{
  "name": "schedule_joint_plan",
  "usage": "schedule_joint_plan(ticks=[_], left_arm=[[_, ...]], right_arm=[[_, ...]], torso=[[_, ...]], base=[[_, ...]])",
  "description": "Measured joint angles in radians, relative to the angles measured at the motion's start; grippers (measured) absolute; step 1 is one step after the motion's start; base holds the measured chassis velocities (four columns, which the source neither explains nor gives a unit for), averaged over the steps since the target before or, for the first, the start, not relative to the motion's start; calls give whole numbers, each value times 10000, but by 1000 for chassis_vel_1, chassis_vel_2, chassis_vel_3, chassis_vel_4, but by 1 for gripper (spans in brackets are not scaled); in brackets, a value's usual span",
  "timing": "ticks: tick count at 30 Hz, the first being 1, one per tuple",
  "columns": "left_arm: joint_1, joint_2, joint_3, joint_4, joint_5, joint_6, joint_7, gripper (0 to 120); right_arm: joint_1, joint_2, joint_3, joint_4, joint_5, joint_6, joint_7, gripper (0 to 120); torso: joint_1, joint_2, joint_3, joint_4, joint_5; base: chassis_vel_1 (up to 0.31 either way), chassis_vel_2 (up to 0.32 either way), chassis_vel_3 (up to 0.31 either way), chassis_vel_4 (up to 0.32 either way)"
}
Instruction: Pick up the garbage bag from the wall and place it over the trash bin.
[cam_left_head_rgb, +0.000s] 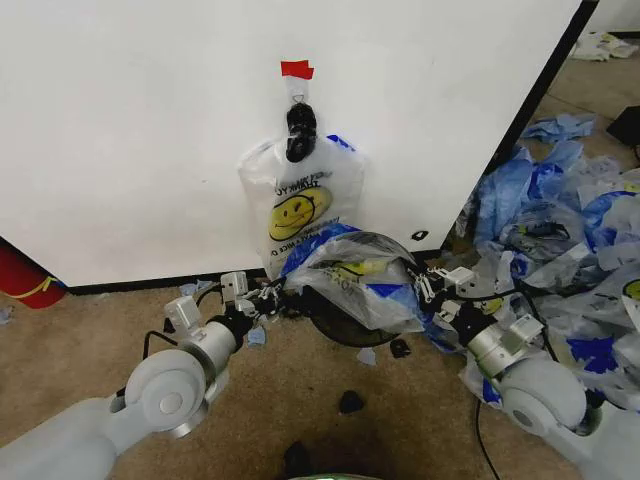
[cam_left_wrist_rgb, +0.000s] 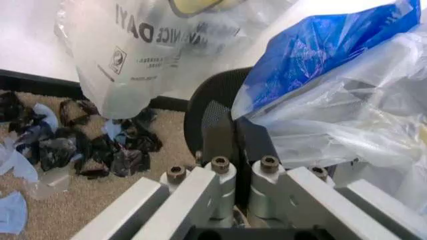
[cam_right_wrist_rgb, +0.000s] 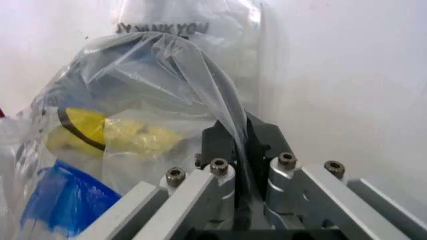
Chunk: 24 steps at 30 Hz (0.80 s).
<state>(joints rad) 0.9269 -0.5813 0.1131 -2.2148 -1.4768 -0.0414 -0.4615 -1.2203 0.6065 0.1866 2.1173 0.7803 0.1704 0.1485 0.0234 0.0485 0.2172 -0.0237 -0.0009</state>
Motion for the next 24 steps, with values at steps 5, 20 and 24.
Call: schedule_joint_plan(ticks=[5, 20, 24], left_arm=[[244, -121, -219, 9, -78, -4, 0, 0], [797, -249, -665, -227, -98, -11, -5, 0], [907, -165, -759, -313, -29, -141, 99, 0]], right_arm=[[77, 110, -23, 579, 2172, -491, 692, 0], [46, 378, 170, 862, 3416, -591, 1016, 0], [-50, 339, 166, 829, 2970, -576, 957, 0]], torso=[[0, 0, 0, 1, -3], [0, 0, 0, 0, 0], [0, 0, 0, 1, -1]], base=[[0, 0, 0, 0], [0, 0, 0, 0], [0, 0, 0, 0]])
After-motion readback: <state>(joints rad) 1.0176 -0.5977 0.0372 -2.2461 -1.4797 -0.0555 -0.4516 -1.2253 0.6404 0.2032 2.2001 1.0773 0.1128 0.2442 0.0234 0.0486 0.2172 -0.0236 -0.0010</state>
